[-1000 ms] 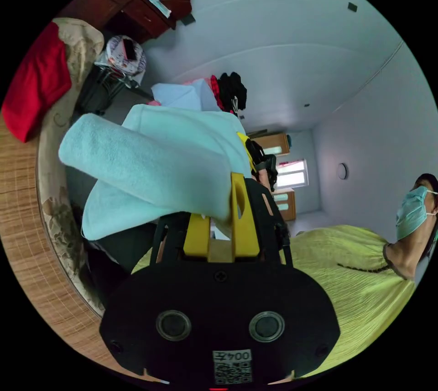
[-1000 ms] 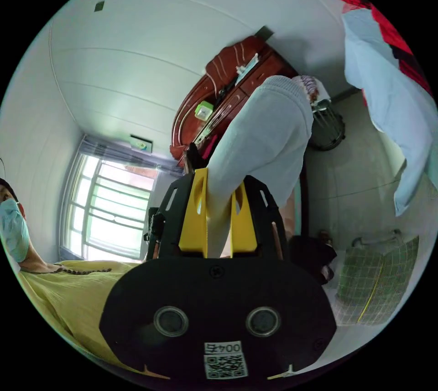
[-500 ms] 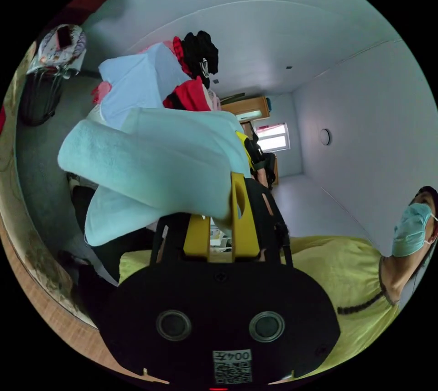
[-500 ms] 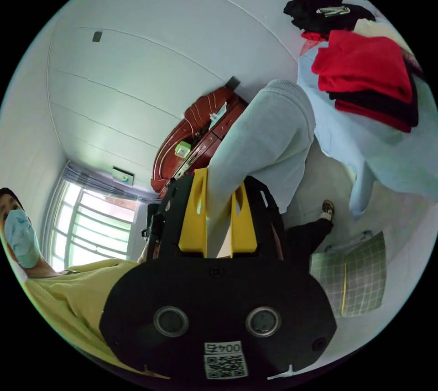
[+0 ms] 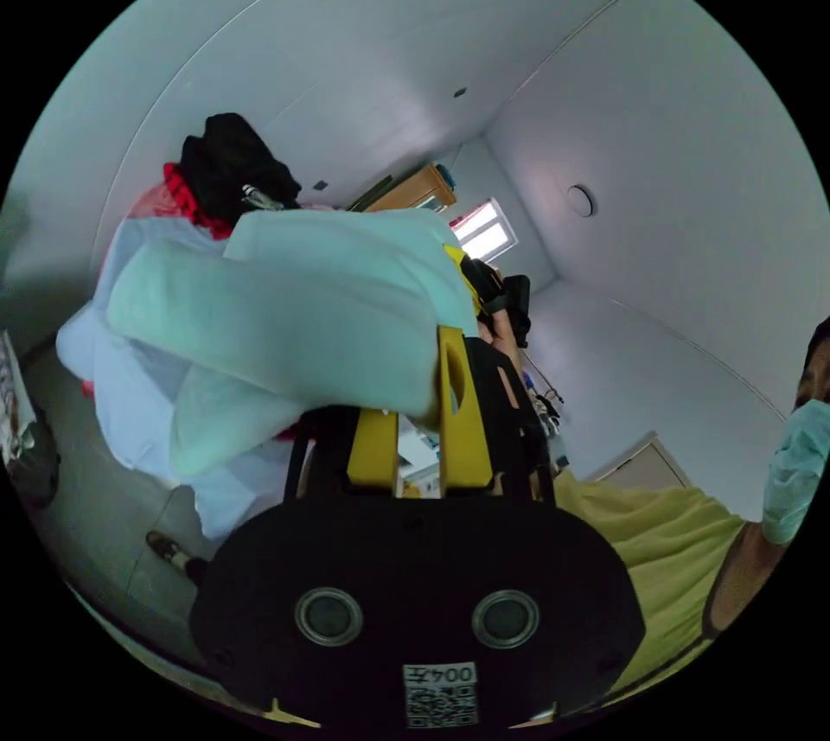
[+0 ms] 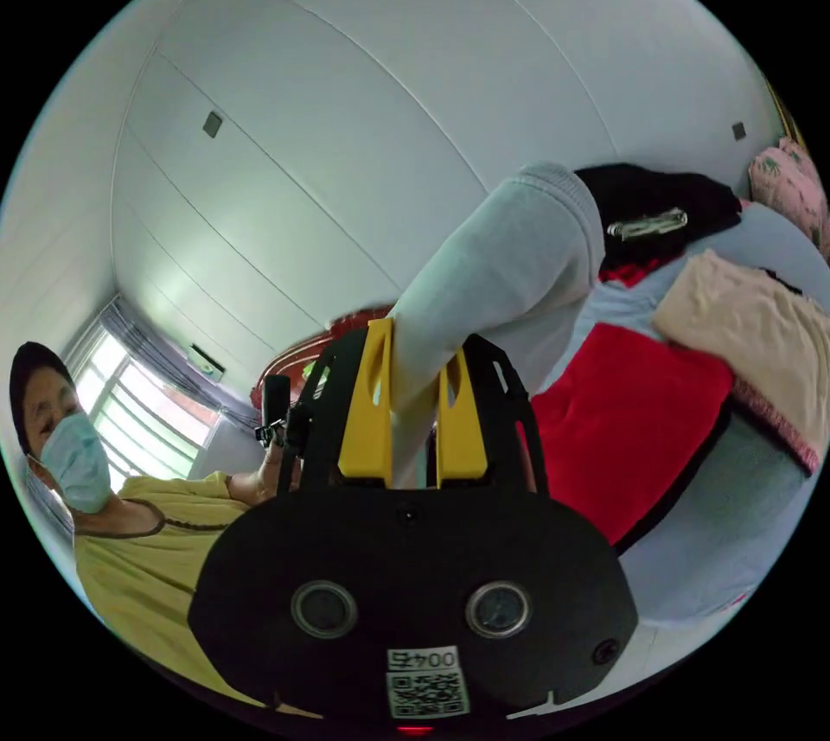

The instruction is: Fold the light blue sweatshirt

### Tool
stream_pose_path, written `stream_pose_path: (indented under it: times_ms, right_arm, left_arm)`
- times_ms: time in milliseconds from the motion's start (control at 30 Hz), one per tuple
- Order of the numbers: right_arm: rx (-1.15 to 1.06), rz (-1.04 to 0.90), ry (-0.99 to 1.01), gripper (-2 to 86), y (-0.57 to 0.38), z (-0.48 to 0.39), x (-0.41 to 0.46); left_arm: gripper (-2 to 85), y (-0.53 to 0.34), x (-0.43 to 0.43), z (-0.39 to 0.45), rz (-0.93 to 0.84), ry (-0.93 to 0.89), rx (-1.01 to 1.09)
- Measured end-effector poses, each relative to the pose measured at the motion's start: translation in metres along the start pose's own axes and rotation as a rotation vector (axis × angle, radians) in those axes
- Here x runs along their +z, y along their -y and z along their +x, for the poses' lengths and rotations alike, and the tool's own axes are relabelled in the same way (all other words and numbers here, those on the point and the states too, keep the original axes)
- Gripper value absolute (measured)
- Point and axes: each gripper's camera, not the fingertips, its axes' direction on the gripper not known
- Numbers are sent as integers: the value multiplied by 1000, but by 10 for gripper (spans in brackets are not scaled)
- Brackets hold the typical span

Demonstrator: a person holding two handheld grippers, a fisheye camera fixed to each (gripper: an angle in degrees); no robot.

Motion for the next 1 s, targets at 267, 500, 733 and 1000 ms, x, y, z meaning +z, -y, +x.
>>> stream_pose_path:
  times_ms: [267,500,733,1000]
  right_arm:
    - [366,-235,-292,85,-34,249,45]
    - [364,-174,-312,79,-43,250,23]
    - [492,-272,-472,107,-62,280,44]
    - [486,14,-575,138,-35,195,-46]
  left_arm:
    - [88,-36,174,-175,-185,38,-474]
    - [87,-38,188,-161,-246,3,-499]
    - [81,-65,206,-189,-340,-132,-521]
    - [36,-75,100,-177,-228,-251,-445]
